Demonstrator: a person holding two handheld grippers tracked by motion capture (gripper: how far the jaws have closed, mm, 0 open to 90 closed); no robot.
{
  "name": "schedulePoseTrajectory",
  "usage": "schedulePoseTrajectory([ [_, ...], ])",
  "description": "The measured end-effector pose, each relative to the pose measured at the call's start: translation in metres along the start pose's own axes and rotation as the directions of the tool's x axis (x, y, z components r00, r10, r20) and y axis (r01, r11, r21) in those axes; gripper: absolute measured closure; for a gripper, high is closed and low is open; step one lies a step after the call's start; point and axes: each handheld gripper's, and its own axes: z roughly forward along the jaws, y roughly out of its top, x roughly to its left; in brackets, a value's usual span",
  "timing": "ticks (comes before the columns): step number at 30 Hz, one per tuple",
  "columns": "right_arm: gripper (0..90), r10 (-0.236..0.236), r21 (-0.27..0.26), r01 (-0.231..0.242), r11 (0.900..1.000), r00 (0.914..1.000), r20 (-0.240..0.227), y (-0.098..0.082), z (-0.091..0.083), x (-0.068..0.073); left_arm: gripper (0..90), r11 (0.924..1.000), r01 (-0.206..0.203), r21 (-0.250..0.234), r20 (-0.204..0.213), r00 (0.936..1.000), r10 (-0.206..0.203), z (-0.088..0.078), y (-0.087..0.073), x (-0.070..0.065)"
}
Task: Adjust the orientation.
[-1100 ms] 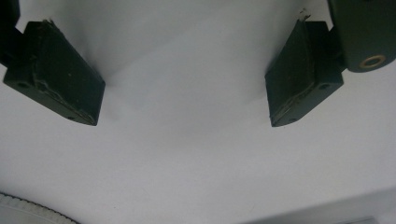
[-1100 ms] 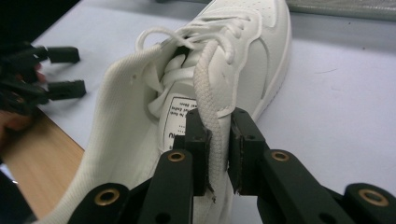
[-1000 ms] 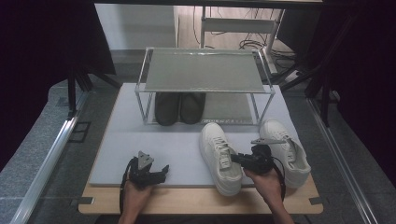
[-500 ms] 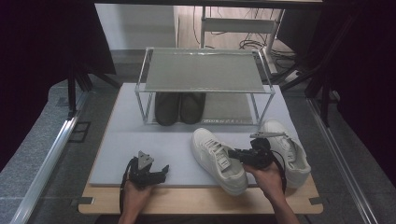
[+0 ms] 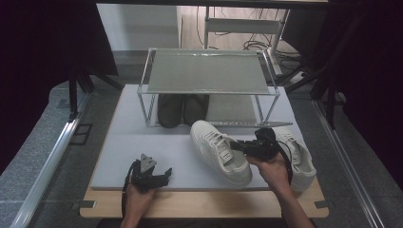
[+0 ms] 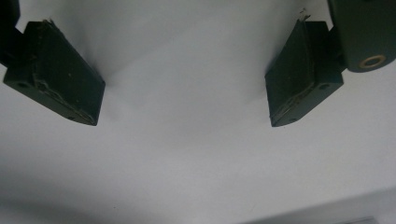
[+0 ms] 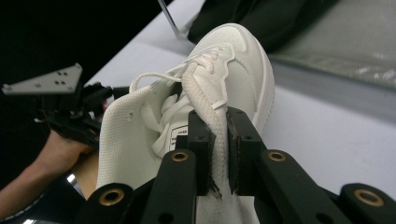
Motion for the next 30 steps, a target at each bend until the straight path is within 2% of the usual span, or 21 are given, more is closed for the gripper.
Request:
schedulePoseTrajectory([
  [15,81.3,-0.028,-0.043,0.025,0.999,0.9970,-0.072,0.045,-0.006,0.013,11.5,1.0000,-0.002,0.001,0.000,1.0000,0.002,0.000,0.000,0.000],
  [22,81.4,-0.017,-0.061,0.010,0.998,0.9927,-0.120,0.064,-0.008,0.018,11.5,1.0000,-0.002,0.002,0.001,1.0000,0.002,0.000,0.000,0.000],
  [30,81.4,-0.028,-0.099,0.014,0.995,0.9887,-0.147,0.083,-0.018,0.025,11.5,1.0000,-0.002,0.002,0.002,1.0000,0.002,0.000,0.000,0.000],
])
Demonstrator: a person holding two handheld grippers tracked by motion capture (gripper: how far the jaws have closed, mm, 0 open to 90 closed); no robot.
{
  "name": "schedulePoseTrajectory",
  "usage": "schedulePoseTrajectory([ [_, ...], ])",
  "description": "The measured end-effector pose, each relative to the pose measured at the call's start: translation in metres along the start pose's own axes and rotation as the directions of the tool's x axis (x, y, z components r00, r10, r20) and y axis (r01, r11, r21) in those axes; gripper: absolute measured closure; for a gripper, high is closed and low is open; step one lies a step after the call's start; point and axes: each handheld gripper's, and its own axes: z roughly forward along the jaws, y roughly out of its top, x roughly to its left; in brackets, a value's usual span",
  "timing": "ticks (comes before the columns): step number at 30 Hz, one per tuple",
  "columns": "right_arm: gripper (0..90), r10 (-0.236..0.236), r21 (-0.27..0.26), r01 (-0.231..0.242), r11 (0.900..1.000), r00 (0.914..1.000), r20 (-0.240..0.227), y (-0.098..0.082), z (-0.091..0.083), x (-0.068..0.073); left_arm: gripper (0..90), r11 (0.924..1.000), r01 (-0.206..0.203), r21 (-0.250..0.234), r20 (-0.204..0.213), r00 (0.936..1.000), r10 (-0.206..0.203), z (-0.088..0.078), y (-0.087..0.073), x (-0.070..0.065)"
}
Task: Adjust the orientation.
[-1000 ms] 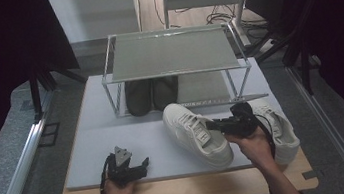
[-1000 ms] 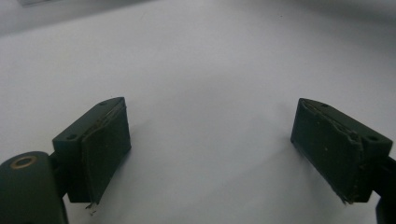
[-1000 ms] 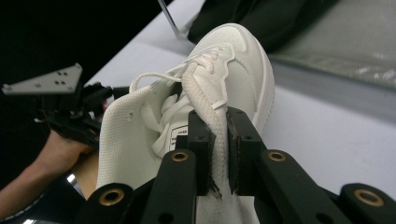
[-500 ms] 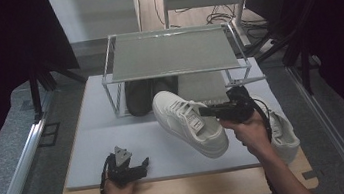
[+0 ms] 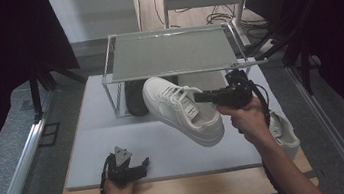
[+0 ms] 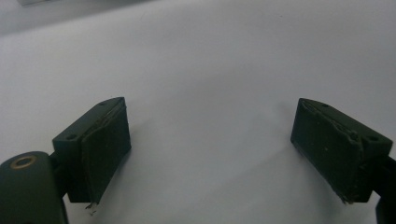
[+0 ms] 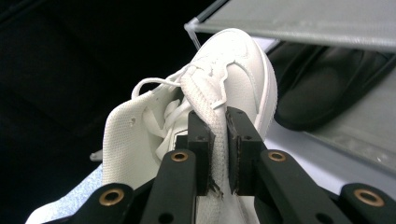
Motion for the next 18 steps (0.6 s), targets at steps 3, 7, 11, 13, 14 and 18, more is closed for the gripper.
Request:
schedulePoseTrajectory([
  [3,81.4,-0.001,-0.013,0.001,1.000,0.9999,-0.014,0.007,-0.003,0.003,11.5,1.0000,0.000,-0.001,0.000,1.0000,0.000,0.000,0.000,0.000],
  [7,81.3,-0.008,-0.038,0.008,0.999,0.9999,-0.013,0.019,-0.007,0.007,11.5,1.0000,0.000,-0.001,0.000,1.0000,0.000,0.000,0.000,0.000],
  [11,81.3,-0.007,-0.062,0.007,0.998,1.0000,-0.001,0.029,-0.009,0.007,11.5,1.0000,-0.003,0.002,0.000,1.0000,0.003,0.000,0.000,0.000],
  [13,81.3,-0.008,-0.079,0.009,0.997,0.9999,0.014,0.035,-0.008,0.005,11.5,1.0000,-0.003,0.002,0.000,1.0000,0.003,0.000,0.000,0.000],
  [14,81.3,-0.006,-0.083,0.008,0.997,0.9998,0.021,0.036,-0.007,0.004,11.5,1.0000,-0.003,0.002,0.000,1.0000,0.003,0.000,0.000,0.000],
  [18,81.2,0.012,-0.109,-0.005,0.994,0.9981,0.060,0.044,-0.001,-0.006,11.5,1.0000,-0.003,0.002,0.000,1.0000,0.003,0.000,0.000,0.000],
])
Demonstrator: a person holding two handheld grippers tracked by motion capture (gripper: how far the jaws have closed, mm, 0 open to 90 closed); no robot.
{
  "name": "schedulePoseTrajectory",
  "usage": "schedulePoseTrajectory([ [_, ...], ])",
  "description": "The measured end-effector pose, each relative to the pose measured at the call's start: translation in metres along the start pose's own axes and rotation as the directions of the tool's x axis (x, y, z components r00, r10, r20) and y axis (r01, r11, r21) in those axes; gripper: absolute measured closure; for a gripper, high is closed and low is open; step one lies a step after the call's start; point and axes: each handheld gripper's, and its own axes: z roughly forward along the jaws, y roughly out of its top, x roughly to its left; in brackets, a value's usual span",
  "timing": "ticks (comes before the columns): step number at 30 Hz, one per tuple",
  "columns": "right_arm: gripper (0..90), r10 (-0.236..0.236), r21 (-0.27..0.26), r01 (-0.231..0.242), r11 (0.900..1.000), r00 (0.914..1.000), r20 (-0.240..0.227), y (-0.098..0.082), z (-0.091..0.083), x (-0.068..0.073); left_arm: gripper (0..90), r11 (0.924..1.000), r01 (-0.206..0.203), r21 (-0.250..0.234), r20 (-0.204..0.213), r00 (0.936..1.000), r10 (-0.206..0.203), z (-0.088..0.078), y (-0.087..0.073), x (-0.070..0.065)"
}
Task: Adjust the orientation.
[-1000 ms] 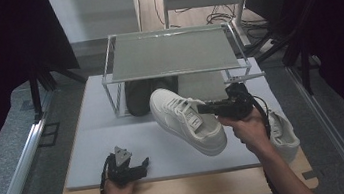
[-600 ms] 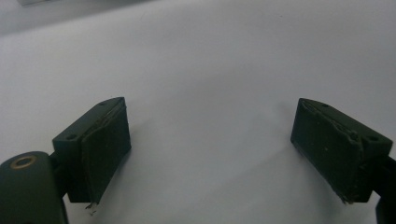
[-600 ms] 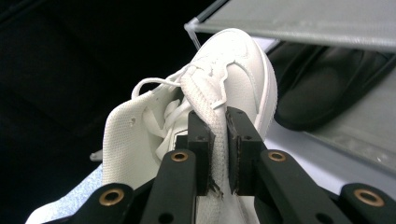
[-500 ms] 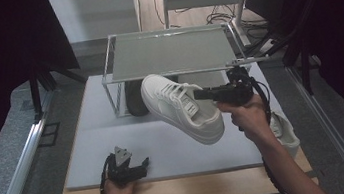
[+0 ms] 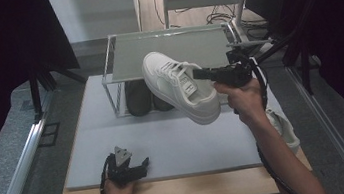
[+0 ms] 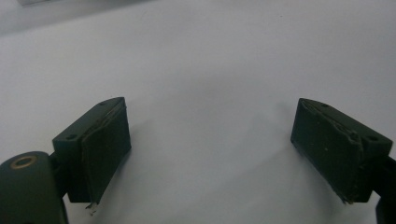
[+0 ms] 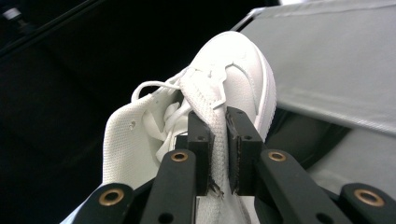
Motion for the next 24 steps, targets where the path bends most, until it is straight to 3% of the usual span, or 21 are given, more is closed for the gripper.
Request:
schedulePoseTrajectory([
  [11,81.0,0.066,-0.047,-0.062,0.997,0.9940,0.088,0.014,0.028,-0.031,11.5,1.0000,0.005,-0.003,0.000,1.0000,-0.005,0.000,0.000,0.000],
  [19,80.8,0.124,-0.116,-0.107,0.987,0.9808,0.150,0.026,0.044,-0.052,11.5,1.0000,0.003,-0.004,-0.001,1.0000,-0.003,0.000,0.000,0.000],
  [24,80.7,0.162,-0.138,-0.140,0.980,0.9737,0.160,0.032,0.060,-0.063,11.5,1.0000,0.004,-0.004,-0.001,1.0000,-0.004,0.000,0.000,0.000],
])
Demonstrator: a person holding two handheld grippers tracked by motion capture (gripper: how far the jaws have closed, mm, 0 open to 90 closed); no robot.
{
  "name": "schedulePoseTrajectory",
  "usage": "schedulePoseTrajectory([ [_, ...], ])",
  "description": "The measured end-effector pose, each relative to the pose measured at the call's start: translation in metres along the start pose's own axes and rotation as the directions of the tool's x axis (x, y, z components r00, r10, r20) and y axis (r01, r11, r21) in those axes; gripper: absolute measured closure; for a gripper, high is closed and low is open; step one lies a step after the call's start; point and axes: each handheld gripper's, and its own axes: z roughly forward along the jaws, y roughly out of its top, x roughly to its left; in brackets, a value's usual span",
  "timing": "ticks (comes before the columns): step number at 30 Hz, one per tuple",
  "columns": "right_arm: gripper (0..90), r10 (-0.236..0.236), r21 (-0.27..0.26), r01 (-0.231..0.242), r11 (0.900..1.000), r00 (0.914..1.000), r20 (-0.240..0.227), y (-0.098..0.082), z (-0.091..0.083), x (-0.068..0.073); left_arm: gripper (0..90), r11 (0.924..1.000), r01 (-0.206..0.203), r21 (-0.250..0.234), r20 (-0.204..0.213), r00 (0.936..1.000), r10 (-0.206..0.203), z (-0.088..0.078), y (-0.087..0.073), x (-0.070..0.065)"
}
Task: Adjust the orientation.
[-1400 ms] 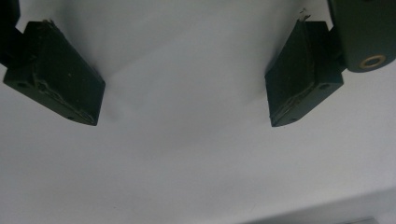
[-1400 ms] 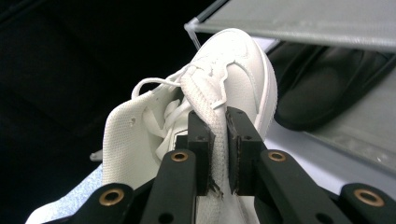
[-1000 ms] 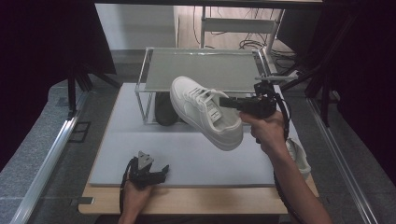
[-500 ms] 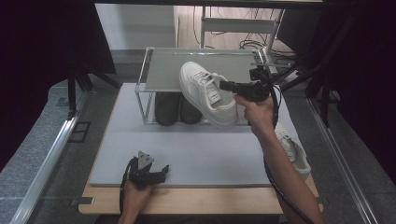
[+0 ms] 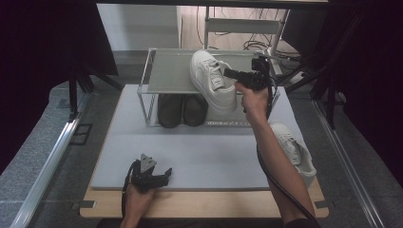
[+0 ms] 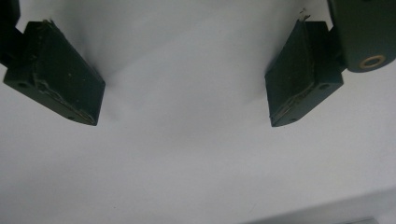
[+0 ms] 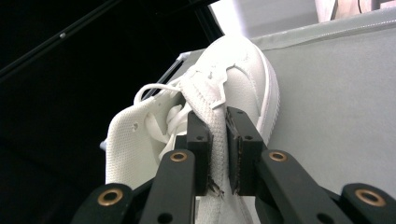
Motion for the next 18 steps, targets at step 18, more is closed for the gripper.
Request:
schedulePoseTrajectory([
  [18,51.1,-0.089,-0.011,0.088,0.996,0.9956,-0.031,0.005,-0.002,-0.008,11.6,1.0000,-0.001,-0.001,0.000,1.0000,0.001,0.000,0.000,0.000],
])
